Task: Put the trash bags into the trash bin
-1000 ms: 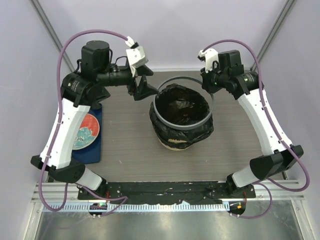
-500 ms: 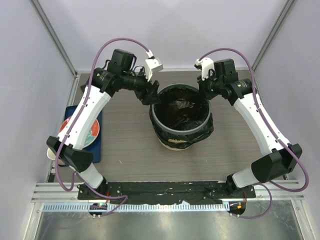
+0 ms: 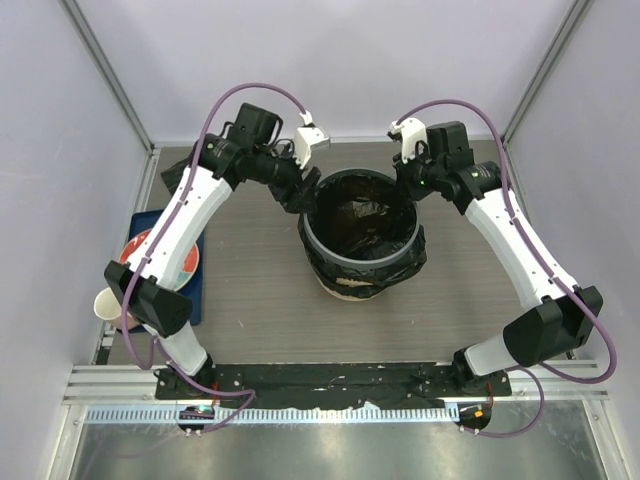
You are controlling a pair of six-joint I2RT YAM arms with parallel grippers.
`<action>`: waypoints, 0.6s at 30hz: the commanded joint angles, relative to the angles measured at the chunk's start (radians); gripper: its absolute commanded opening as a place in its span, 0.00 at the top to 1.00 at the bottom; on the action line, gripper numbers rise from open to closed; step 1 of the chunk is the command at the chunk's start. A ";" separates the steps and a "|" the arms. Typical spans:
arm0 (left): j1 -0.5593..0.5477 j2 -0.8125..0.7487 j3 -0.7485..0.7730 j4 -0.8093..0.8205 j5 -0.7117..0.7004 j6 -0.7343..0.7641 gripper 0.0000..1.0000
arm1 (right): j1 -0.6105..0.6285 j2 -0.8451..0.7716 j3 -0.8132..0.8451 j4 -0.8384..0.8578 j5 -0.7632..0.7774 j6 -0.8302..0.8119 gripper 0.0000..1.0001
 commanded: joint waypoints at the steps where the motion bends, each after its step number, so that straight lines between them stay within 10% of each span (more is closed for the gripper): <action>1: 0.000 0.006 -0.002 -0.026 0.005 0.018 0.38 | -0.002 -0.030 -0.005 0.050 -0.012 -0.010 0.96; 18: -0.003 0.007 -0.070 -0.032 -0.033 0.044 0.44 | -0.002 -0.047 -0.073 0.063 -0.059 0.005 0.79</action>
